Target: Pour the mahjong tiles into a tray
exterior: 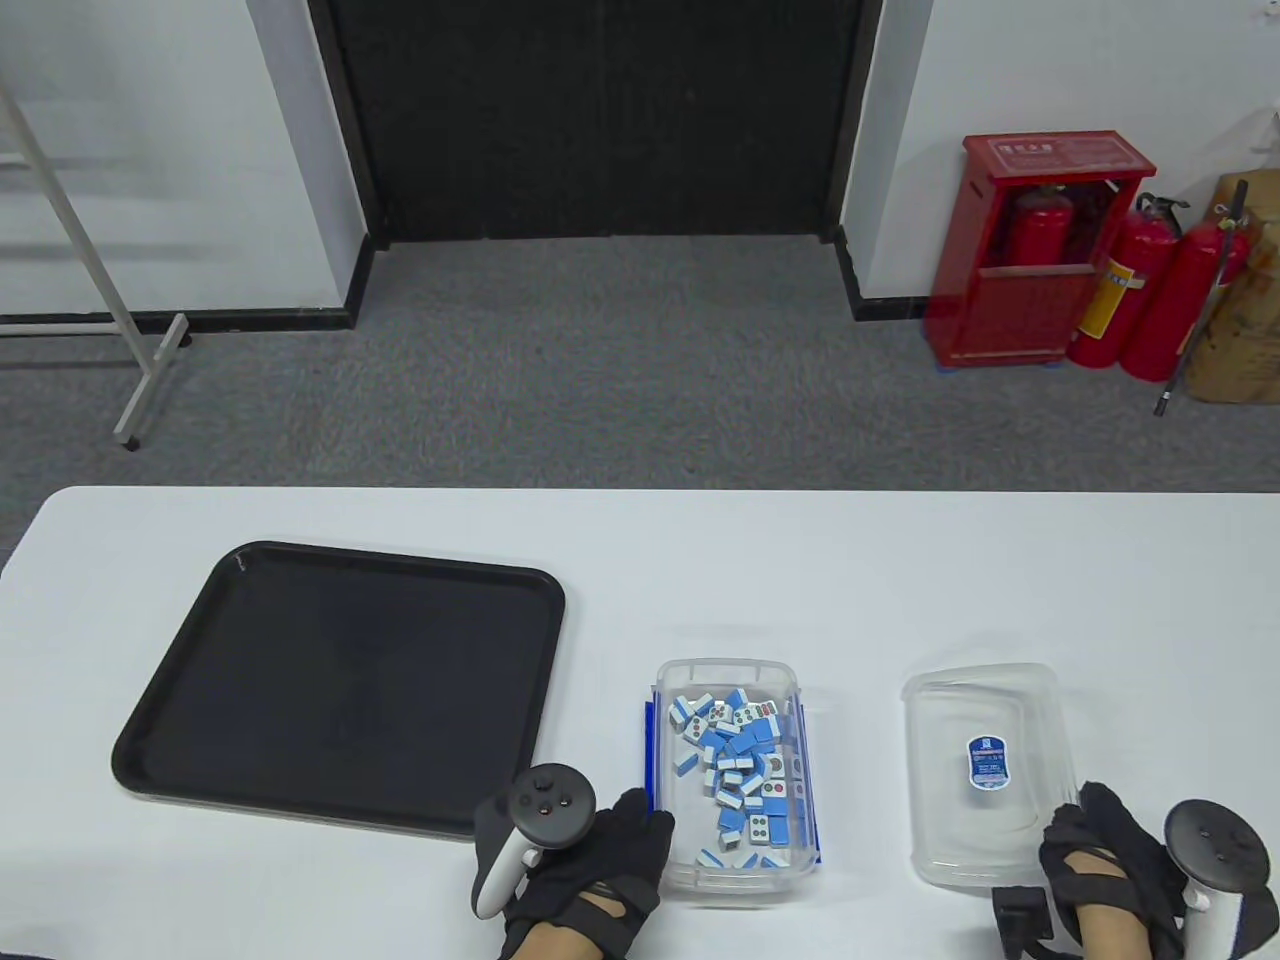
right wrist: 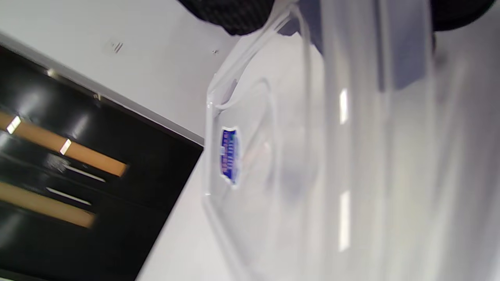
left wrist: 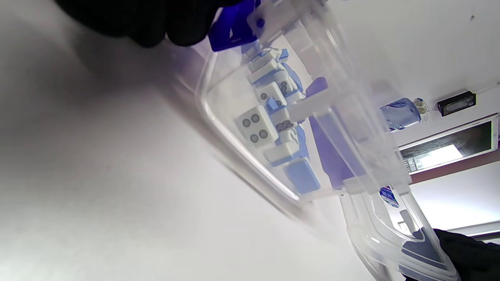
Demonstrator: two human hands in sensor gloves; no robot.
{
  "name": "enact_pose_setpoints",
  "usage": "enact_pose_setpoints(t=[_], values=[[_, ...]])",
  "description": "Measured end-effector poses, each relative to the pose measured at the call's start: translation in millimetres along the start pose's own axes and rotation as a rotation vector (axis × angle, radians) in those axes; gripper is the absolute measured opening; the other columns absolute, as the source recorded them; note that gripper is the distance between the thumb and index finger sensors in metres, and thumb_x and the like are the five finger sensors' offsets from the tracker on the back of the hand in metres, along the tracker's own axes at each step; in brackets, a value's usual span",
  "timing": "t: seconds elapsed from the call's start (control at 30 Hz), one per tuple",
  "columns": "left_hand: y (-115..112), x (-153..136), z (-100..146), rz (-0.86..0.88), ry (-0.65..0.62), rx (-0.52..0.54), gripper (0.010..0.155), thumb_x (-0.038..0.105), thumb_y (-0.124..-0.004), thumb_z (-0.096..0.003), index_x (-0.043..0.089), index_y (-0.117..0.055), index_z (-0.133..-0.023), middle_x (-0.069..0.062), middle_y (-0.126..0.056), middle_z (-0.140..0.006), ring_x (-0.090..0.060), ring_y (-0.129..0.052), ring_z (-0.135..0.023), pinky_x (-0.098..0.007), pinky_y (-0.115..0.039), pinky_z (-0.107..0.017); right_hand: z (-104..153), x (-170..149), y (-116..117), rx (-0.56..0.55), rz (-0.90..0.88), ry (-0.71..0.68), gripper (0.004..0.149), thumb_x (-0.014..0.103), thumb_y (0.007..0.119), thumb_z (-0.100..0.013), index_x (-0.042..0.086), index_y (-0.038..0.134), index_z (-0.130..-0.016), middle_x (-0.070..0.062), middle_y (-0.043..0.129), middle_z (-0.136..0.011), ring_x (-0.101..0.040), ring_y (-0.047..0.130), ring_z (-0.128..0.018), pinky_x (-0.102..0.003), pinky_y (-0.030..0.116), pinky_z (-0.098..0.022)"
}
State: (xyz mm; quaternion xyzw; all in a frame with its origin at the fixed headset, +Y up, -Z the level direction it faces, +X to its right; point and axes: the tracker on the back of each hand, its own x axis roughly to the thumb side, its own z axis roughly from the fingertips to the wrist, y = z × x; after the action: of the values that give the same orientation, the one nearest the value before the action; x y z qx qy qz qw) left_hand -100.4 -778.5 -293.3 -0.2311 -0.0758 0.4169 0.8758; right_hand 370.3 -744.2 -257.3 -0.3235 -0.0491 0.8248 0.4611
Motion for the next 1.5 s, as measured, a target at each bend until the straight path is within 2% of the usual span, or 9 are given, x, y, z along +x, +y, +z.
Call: enact_pose_setpoints(t=[0.23, 0.53, 0.67, 0.87, 1.1, 1.2, 1.3, 1.33, 1.5], values=[[-2.6, 1.6, 0.6, -0.029, -0.002, 0.005, 0.072, 0.052, -0.058, -0.0553, 0.004, -0.046, -0.107, -0.027, -0.068, -0.093, -0.049, -0.076, -0.068, -0.051, -0.072, -0.042, -6.5, -8.9, 7.9, -0.019, 0.099, 0.040, 0.060, 0.015, 0.069, -0.040, -0.007, 0.054, -0.094, -0.040, 0.064, -0.082, -0.057, 0.078, -0.057, -0.074, 0.053, -0.052], [-3.6, 0.8, 2.4, -0.030, -0.011, -0.006, 0.072, 0.052, -0.058, -0.0553, 0.005, -0.045, -0.107, -0.027, -0.066, -0.094, -0.049, -0.075, -0.070, -0.052, -0.071, -0.043, 2.1, 13.2, 11.9, -0.046, 0.290, -0.024, 0.063, 0.022, 0.075, -0.041, -0.004, 0.054, -0.095, -0.038, 0.063, -0.085, -0.057, 0.075, -0.063, -0.074, 0.050, -0.056], [-4.8, 2.5, 2.8, -0.063, -0.022, 0.001, 0.072, 0.052, -0.058, -0.0551, 0.004, -0.045, -0.107, -0.027, -0.066, -0.094, -0.049, -0.075, -0.069, -0.052, -0.071, -0.043, 14.5, 35.8, 18.4, -0.065, 0.331, -0.161, 0.070, 0.038, 0.072, -0.044, -0.003, 0.051, -0.097, -0.039, 0.056, -0.091, -0.063, 0.068, -0.072, -0.078, 0.043, -0.057], [-6.0, 3.5, 2.8, -0.092, -0.031, 0.007, 0.073, 0.053, -0.057, -0.0548, 0.004, -0.044, -0.107, -0.027, -0.066, -0.093, -0.049, -0.076, -0.068, -0.052, -0.071, -0.043, 36.7, 71.2, 60.7, 0.114, 0.423, -0.421, 0.076, 0.048, 0.067, -0.045, 0.002, 0.045, -0.101, -0.035, 0.044, -0.102, -0.065, 0.056, -0.083, -0.078, 0.038, -0.059], [-2.5, 7.3, 1.9, -0.114, -0.012, -0.016, 0.073, 0.053, -0.057, -0.0548, 0.003, -0.045, -0.107, -0.028, -0.068, -0.093, -0.051, -0.077, -0.068, -0.054, -0.072, -0.042, 50.0, 81.7, 104.0, 0.287, 0.466, -0.526, 0.073, 0.046, 0.066, -0.046, 0.004, 0.044, -0.102, -0.031, 0.037, -0.105, -0.063, 0.051, -0.087, -0.076, 0.035, -0.060], [3.8, 14.4, 3.7, -0.114, -0.052, 0.058, 0.073, 0.053, -0.057, -0.0549, 0.003, -0.045, -0.107, -0.032, -0.067, -0.092, -0.054, -0.080, -0.064, -0.053, -0.074, -0.037, 53.1, 83.9, 109.5, 0.325, 0.447, -0.550, 0.073, 0.046, 0.065, -0.046, 0.004, 0.044, -0.102, -0.032, 0.036, -0.105, -0.062, 0.051, -0.087, -0.076, 0.035, -0.060], [16.8, 32.0, 8.2, -0.315, -0.149, 0.331, 0.074, 0.056, -0.061, -0.0532, 0.005, -0.049, -0.105, -0.026, -0.075, -0.087, -0.042, -0.091, -0.051, -0.045, -0.079, -0.027, 53.9, 84.7, 108.0, 0.341, 0.386, -0.557, 0.073, 0.046, 0.066, -0.046, 0.004, 0.044, -0.102, -0.032, 0.036, -0.104, -0.062, 0.051, -0.087, -0.076, 0.035, -0.060], [19.9, 35.7, 6.9, -0.406, -0.118, 0.347, 0.075, 0.059, -0.061, -0.0529, 0.004, -0.053, -0.103, -0.024, -0.081, -0.083, -0.038, -0.095, -0.047, -0.042, -0.081, -0.024, 54.0, 84.2, 106.2, 0.338, 0.370, -0.554, 0.073, 0.046, 0.066, -0.046, 0.004, 0.044, -0.102, -0.032, 0.036, -0.104, -0.062, 0.051, -0.086, -0.076, 0.035, -0.060], [18.0, 36.7, -17.1, -0.310, 0.123, 0.094, 0.084, 0.066, -0.063, -0.0520, -0.007, -0.064, -0.093, -0.025, -0.089, -0.069, -0.037, -0.101, -0.036, -0.042, -0.084, -0.017, 51.6, 81.1, 100.2, 0.356, 0.323, -0.544, 0.073, 0.046, 0.066, -0.046, 0.003, 0.045, -0.102, -0.034, 0.037, -0.103, -0.062, 0.051, -0.086, -0.076, 0.035, -0.060]])
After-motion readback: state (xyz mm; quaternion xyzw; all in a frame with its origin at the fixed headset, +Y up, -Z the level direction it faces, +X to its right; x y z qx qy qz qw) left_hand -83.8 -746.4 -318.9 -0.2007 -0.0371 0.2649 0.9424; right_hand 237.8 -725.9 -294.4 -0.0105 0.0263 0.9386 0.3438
